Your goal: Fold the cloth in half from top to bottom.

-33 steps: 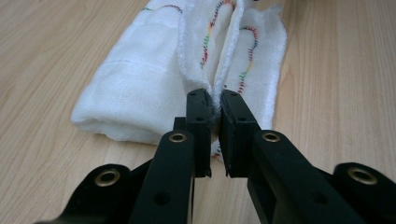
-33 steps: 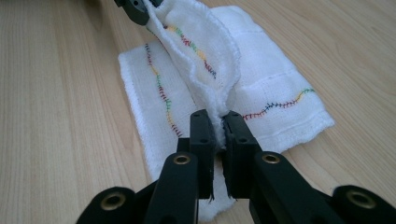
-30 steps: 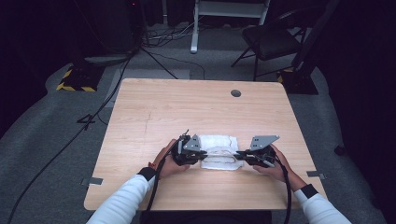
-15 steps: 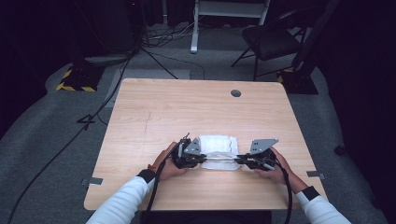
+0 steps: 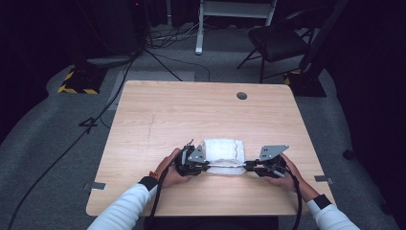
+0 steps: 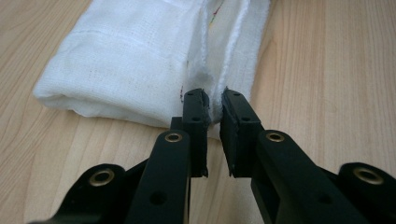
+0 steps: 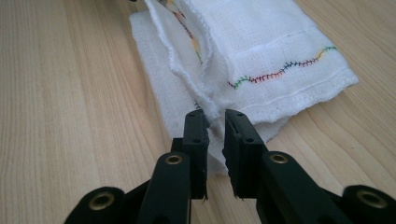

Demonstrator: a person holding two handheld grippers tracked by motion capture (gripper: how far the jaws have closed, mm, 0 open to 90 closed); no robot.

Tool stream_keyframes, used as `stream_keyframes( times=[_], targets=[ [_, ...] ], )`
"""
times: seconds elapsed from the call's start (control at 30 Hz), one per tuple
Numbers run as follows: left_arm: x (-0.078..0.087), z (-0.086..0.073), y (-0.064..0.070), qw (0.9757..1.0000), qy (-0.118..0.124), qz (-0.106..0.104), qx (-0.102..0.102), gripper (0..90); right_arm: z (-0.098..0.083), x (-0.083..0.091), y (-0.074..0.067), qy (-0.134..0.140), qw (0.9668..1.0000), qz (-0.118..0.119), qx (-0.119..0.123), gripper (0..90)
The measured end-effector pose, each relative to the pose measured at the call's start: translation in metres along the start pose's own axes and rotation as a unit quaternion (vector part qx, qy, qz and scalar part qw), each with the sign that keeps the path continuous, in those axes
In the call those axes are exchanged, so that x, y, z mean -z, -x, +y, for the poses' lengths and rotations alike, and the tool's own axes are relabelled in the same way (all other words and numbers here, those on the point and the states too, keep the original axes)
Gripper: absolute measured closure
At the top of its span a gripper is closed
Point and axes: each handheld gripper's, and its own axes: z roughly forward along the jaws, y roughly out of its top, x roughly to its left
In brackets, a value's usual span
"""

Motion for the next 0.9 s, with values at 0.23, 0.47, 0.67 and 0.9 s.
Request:
stream_keyframes(
  times=[0.23,0.47,0.67,0.9],
  targets=[
    [0.004,-0.004,0.002,1.0000,0.005,-0.007,0.004,80.2,-0.003,0.001,-0.004,0.001,1.0000,0.000,0.006,80.2],
    [0.005,-0.005,0.003,1.0000,0.003,-0.009,-0.002,81.7,-0.003,0.002,-0.005,0.000,1.0000,-0.001,0.003,78.7],
    [0.006,-0.007,0.004,0.9999,0.001,-0.011,-0.003,84.6,-0.008,0.003,-0.006,-0.005,1.0000,-0.003,0.000,79.6],
    [0.009,-0.011,0.006,0.9999,0.002,-0.016,-0.002,85.7,-0.014,0.008,-0.006,-0.001,0.9999,-0.007,-0.009,78.3]
  ],
)
